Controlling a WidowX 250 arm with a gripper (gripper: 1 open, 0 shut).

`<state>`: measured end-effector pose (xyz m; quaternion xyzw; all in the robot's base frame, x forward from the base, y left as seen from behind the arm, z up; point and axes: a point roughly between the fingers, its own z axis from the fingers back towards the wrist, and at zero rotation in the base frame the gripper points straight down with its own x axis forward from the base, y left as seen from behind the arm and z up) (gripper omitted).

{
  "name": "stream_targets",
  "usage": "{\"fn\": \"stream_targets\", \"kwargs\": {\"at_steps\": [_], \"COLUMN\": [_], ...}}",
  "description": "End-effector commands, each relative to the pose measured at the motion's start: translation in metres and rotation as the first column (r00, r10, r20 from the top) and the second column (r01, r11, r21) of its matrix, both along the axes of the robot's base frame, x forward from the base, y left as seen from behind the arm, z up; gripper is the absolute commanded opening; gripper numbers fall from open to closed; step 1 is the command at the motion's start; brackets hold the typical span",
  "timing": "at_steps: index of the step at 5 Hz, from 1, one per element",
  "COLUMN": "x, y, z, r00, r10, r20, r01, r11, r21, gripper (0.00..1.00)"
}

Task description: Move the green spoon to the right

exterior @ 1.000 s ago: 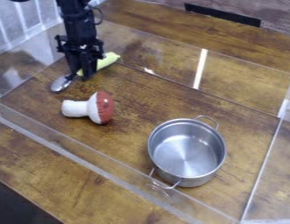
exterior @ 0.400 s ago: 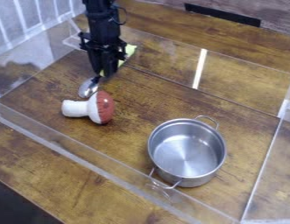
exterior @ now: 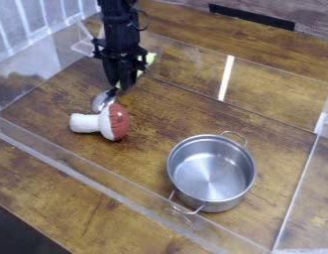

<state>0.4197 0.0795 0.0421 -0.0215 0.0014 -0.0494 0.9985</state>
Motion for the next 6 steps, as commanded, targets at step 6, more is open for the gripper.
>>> {"fn": "stream_targets", "kwargs": {"at_steps": [6], "x": [-0.009], "y": [-0.006], "z": [0.051], "r00": [0.991], "r10": [0.091], "r20": [0.098], "r01": [-0.095], "r11": [0.995], "r21": [0.038], "gripper": [0.0]}}
